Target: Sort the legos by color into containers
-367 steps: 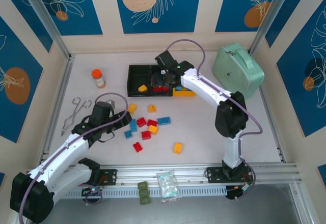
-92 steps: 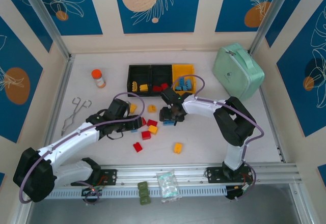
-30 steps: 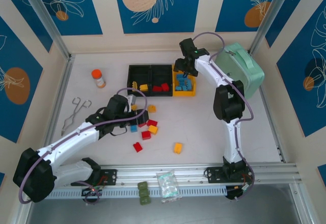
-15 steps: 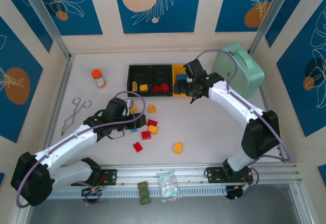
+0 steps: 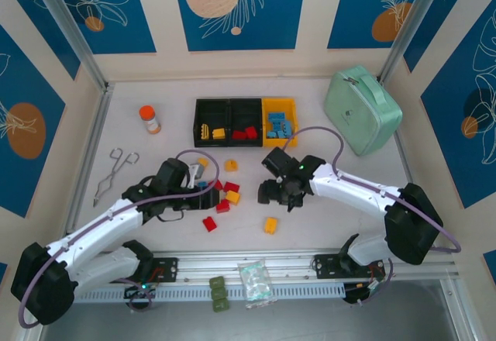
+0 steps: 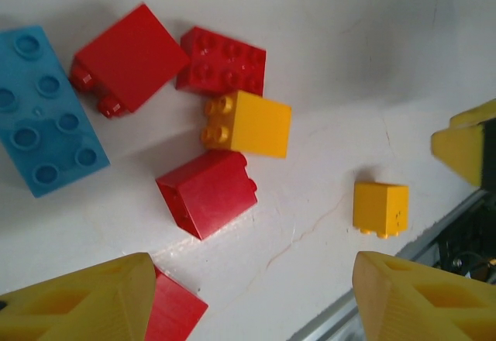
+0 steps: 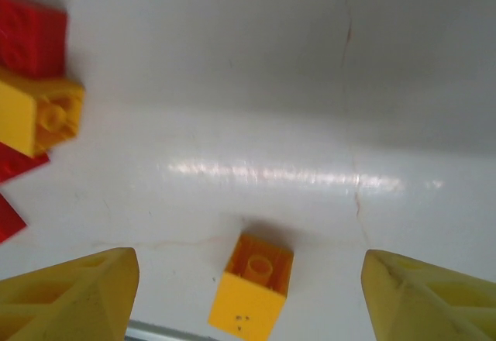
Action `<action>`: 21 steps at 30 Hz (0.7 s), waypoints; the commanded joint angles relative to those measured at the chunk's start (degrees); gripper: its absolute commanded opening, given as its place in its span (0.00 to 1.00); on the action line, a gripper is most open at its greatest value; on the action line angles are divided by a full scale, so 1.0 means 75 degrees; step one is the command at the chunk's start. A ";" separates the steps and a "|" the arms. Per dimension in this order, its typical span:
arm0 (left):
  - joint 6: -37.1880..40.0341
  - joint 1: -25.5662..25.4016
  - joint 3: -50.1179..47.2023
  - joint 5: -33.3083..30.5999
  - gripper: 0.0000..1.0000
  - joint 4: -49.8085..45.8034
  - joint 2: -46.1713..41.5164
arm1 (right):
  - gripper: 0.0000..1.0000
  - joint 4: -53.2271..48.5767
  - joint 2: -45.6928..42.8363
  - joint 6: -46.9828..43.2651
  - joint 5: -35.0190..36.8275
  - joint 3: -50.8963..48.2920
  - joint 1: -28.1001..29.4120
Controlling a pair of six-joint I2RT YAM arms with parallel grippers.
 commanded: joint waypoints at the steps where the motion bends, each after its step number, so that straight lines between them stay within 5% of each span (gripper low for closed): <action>1: 0.0078 0.0005 -0.0238 0.0551 0.68 -0.0069 -0.0152 | 0.76 -0.0085 -0.0037 0.0930 -0.0284 -0.0256 0.0397; 10: -0.0006 -0.0249 -0.0557 0.0542 0.67 -0.0167 -0.0435 | 0.68 0.0314 0.0859 0.1309 -0.0556 -0.0421 0.0903; 17: -0.0221 -0.0284 -0.0814 0.0451 0.68 0.0140 -0.0487 | 0.38 0.0265 0.1220 0.1206 -0.0512 -0.0357 0.0928; 21: -0.0231 -0.0299 -0.0841 0.0326 0.68 0.0174 -0.0514 | 0.29 -0.0186 0.1055 0.1094 -0.0085 -0.0127 0.0972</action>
